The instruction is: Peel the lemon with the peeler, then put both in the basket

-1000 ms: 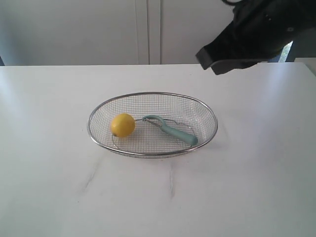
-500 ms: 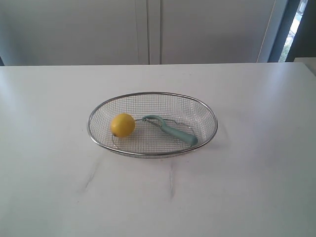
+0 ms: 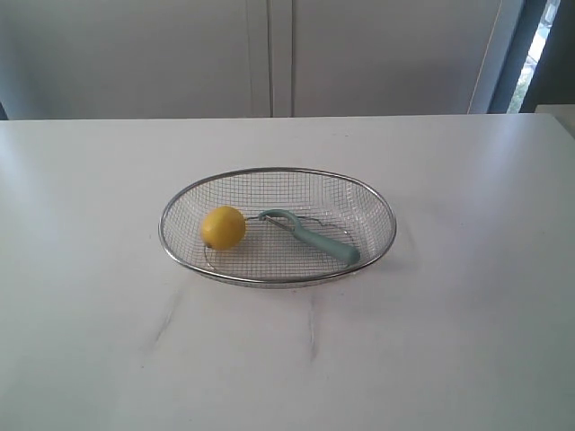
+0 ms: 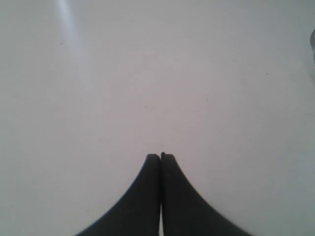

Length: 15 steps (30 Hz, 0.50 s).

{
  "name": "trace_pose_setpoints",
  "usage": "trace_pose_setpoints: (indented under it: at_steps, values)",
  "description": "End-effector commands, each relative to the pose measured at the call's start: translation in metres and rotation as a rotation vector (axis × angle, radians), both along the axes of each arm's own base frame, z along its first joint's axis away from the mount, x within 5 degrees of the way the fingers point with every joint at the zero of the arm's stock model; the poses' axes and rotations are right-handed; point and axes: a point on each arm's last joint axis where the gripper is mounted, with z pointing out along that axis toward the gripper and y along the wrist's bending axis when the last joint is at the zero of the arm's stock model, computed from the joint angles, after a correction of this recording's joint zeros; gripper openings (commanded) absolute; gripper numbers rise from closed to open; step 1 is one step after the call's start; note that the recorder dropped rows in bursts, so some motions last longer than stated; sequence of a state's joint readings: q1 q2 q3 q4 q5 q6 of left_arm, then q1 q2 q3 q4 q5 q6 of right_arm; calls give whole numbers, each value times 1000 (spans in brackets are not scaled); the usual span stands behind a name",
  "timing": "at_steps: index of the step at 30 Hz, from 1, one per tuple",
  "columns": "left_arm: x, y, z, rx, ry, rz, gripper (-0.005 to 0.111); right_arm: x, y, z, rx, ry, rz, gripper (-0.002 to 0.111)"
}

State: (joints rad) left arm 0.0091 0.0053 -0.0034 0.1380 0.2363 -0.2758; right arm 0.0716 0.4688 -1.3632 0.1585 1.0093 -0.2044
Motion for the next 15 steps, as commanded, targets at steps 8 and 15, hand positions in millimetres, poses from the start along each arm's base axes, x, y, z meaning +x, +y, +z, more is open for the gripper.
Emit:
trace_pose_setpoints:
  at_steps: [8,15]
  values:
    - [0,0,-1,-12,1,3,0,-30,0,-7,6,-77,-40,0]
    - [0,0,-1,-12,1,3,0,-42,6,-41,4,-71,-135,0]
